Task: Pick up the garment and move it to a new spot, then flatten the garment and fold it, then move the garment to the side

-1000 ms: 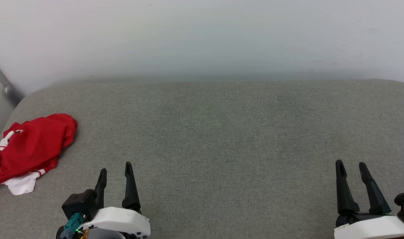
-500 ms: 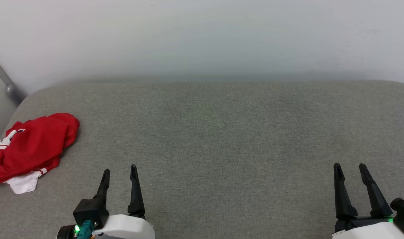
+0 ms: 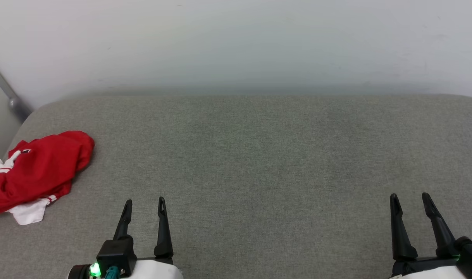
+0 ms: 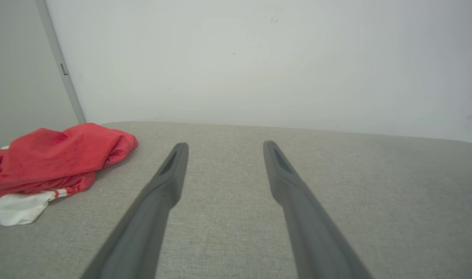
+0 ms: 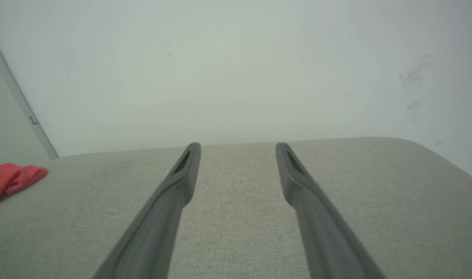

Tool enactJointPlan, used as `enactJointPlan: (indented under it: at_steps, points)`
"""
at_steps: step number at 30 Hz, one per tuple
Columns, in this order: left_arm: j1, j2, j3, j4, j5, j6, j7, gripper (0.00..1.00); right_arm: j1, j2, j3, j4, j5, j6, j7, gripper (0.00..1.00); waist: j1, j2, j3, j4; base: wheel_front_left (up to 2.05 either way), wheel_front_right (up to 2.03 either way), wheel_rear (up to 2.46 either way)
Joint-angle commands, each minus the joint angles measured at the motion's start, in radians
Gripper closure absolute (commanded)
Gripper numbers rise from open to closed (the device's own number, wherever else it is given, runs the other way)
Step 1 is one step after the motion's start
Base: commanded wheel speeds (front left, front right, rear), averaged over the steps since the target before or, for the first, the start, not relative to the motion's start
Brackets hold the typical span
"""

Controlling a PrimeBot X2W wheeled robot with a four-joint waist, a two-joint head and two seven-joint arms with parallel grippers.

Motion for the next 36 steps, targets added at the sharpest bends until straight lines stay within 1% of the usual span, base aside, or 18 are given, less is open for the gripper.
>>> enactJointPlan:
  at_steps: [1, 16, 27, 36]
  points:
    - [0.005, -0.004, 0.004, -0.007, 0.023, -0.002, -0.009, 0.00, 0.014, 0.001, 0.001, -0.012, -0.022, 0.000, -0.012, 0.00, 0.0000, -0.0001, 0.001, 0.000, 0.00, 0.00, 0.00]
    - [0.027, -0.020, 0.011, -0.006, 0.122, -0.010, -0.034, 0.00, 0.038, 0.001, 0.002, -0.010, -0.062, 0.000, -0.035, 0.00, 0.0000, -0.0001, 0.001, 0.006, 0.00, 0.00, 0.00]
    - [0.027, -0.029, 0.030, 0.013, 0.111, -0.034, -0.033, 0.00, 0.037, 0.001, 0.001, 0.014, -0.023, 0.000, -0.035, 0.00, 0.0000, -0.0001, 0.004, 0.008, 0.00, 0.00, 0.00]
    - [0.029, -0.032, 0.034, 0.024, 0.107, -0.035, -0.033, 0.00, 0.040, 0.001, 0.000, 0.021, -0.018, 0.000, -0.035, 0.00, 0.0000, -0.0001, 0.005, 0.013, 0.00, 0.00, 0.00]
